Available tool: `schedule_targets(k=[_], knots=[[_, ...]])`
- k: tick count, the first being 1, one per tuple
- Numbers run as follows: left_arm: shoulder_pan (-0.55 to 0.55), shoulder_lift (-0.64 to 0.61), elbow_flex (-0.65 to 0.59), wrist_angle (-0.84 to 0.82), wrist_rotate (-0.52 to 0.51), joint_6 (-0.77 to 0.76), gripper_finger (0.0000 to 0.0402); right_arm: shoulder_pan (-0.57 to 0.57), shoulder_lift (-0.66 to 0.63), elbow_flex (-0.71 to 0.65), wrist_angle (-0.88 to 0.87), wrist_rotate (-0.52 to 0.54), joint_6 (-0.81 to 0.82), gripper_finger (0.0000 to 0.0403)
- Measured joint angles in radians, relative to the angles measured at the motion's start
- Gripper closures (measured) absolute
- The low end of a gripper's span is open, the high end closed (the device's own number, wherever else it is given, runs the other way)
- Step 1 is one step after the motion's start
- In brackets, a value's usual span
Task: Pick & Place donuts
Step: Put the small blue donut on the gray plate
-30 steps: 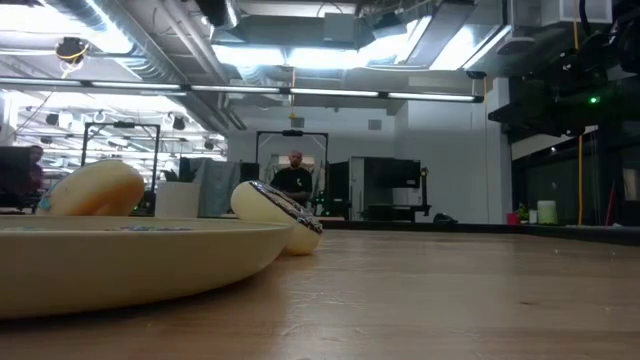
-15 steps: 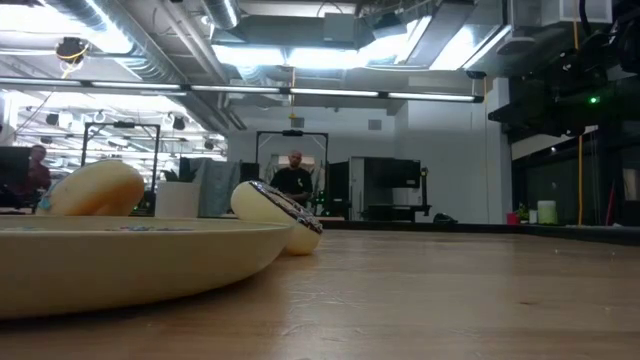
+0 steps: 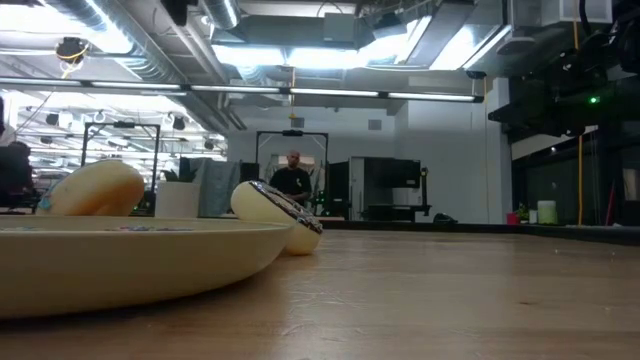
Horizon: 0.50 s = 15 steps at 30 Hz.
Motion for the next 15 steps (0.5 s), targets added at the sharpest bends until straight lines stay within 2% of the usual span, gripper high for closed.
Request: schedule_targets(k=[15], knots=[[0.196, 0.000, 0.000, -0.048, -0.013, -0.023, 0.0210, 0.000, 0.000, 0.000, 0.000, 0.000, 0.000, 0.0038]])
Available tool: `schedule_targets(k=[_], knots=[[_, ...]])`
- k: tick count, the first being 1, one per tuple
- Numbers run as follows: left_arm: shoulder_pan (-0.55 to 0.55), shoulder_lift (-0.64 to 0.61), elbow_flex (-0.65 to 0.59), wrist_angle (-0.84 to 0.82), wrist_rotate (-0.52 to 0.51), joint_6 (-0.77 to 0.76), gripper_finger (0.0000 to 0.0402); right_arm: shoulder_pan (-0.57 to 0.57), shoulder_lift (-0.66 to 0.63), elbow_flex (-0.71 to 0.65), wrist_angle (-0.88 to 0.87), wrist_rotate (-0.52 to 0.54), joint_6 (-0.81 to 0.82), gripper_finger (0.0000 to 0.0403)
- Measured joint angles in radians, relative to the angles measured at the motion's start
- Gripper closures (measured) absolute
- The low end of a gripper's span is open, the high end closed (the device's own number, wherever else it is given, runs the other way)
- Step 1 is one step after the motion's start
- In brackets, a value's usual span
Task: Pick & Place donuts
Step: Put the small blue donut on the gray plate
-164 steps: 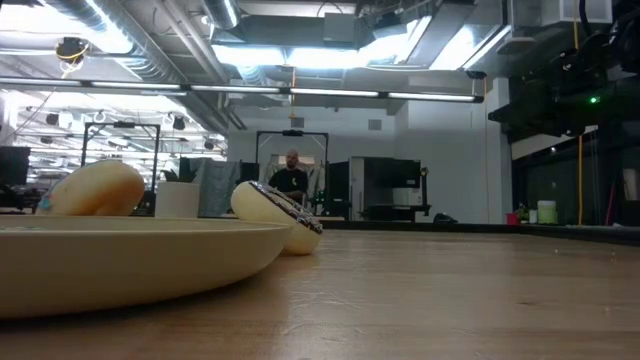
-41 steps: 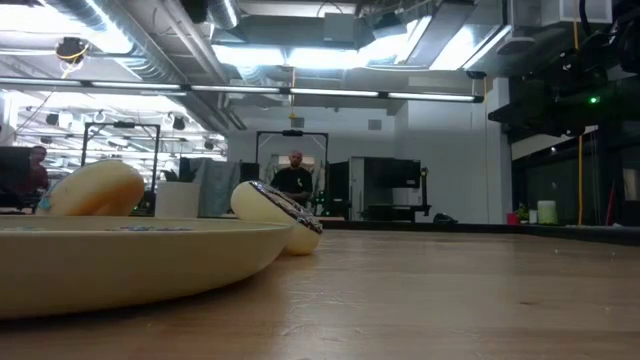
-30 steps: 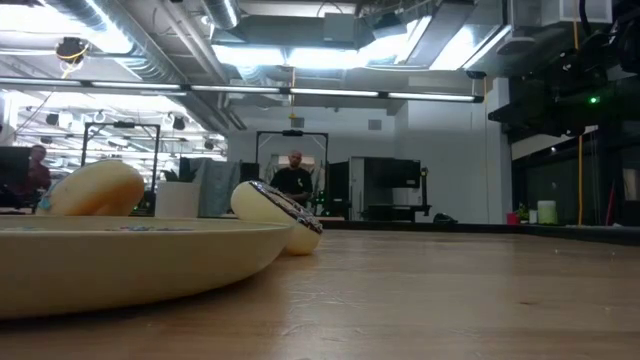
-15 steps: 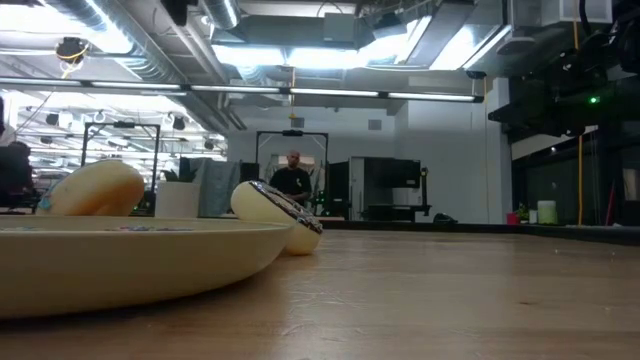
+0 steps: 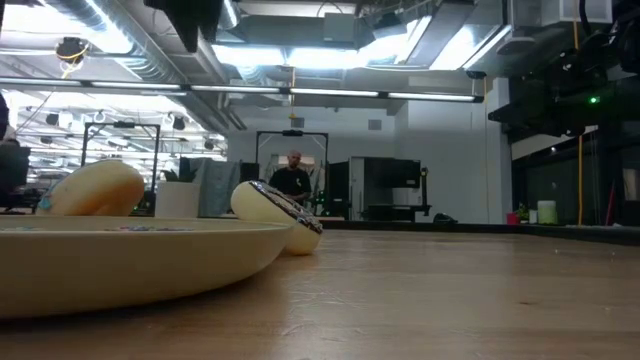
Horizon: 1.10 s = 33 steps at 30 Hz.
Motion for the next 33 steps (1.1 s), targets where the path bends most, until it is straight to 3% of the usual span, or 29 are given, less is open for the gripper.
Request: schedule_targets(k=[18, 33], knots=[[0.144, -0.059, 0.000, 0.000, -0.018, 0.057, 0.0209, 0.000, 0.000, 0.000, 0.000, 0.000, 0.000, 0.0038], [0.281, -0.074, 0.000, 0.001, -0.010, 0.386, 0.0212, 0.000, 0.000, 0.000, 0.000, 0.000, 0.000, 0.0038]])
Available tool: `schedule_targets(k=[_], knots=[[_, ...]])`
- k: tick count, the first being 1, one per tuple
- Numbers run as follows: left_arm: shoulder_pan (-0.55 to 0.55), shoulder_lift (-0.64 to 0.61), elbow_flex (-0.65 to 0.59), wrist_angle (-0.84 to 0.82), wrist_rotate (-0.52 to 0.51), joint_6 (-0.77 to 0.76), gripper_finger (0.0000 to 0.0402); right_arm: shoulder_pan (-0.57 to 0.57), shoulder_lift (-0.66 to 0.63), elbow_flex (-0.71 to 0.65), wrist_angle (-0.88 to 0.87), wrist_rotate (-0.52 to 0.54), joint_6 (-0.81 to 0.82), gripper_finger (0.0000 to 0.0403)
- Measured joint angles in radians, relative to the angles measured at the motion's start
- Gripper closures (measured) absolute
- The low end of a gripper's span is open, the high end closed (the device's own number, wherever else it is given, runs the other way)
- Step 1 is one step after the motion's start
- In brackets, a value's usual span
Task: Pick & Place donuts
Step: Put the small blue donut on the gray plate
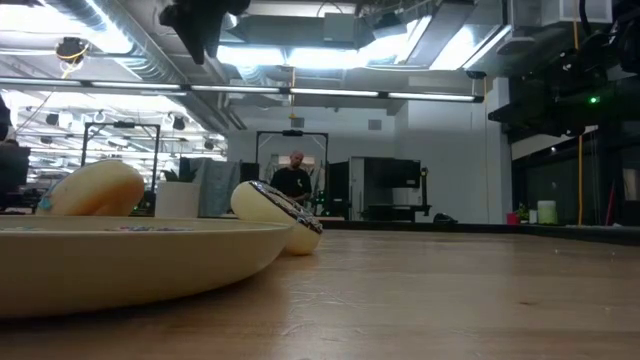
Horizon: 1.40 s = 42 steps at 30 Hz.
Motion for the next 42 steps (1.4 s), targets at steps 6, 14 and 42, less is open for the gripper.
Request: schedule_targets(k=[6, 14, 42], knots=[[0.080, 0.034, 0.000, 0.000, 0.000, 0.108, 0.0212, 0.000, 0.000, 0.000, 0.000, 0.000, 0.000, 0.0038], [0.166, 0.108, 0.000, 0.038, 0.000, 0.184, 0.0212, 0.000, 0.000, 0.000, 0.000, 0.000, 0.000, 0.0038], [0.266, 0.213, -0.298, 0.449, 0.024, 0.223, 0.0212, 0.000, 0.000, 0.000, 0.000, 0.000, 0.000, 0.0038]])
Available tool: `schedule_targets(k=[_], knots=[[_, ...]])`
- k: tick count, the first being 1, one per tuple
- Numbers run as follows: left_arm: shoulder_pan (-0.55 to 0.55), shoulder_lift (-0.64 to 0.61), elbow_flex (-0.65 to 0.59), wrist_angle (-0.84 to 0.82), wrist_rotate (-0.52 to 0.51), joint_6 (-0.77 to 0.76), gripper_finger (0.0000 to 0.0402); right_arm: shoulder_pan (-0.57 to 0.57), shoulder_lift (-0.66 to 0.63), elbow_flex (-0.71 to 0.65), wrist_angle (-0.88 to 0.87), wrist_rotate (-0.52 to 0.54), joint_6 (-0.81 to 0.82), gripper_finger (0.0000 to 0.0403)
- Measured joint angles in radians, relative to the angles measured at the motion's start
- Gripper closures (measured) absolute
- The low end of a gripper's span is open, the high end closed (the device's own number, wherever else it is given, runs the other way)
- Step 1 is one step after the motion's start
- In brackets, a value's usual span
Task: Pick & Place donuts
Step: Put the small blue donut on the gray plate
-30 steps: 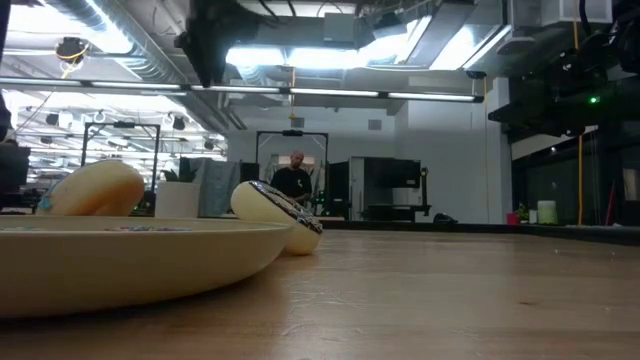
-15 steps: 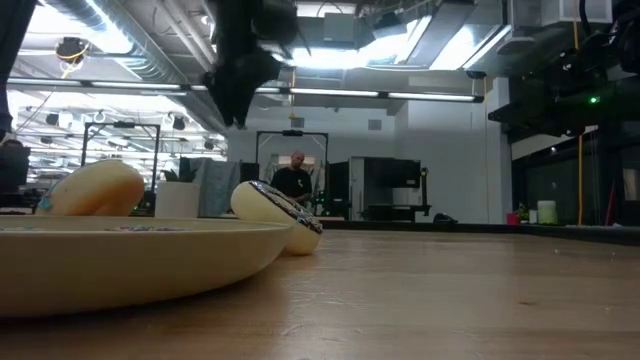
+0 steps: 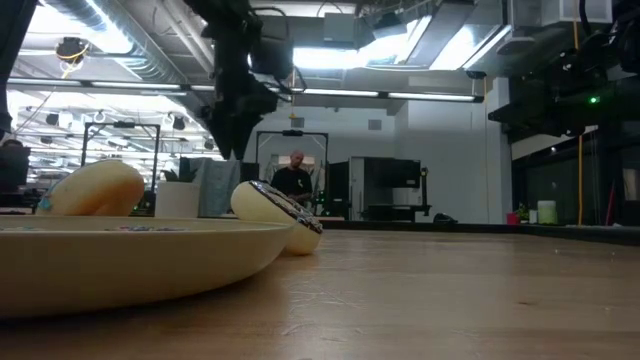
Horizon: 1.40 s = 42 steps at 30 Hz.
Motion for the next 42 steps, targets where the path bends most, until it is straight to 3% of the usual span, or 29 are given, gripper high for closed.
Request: schedule_targets(k=[9, 24, 42], knots=[[0.008, 0.014, -0.097, 0.131, 0.032, 0.019, 0.0212, 0.000, 0.000, 0.000, 0.000, 0.000, 0.000, 0.0038], [0.009, 0.162, -0.099, 0.147, 0.025, 0.107, 0.0212, 0.000, 0.000, 0.000, 0.000, 0.000, 0.000, 0.0038], [0.012, 0.216, -0.103, 0.178, 0.082, 0.172, 0.0213, 0.000, 0.000, 0.000, 0.000, 0.000, 0.000, 0.0038]])
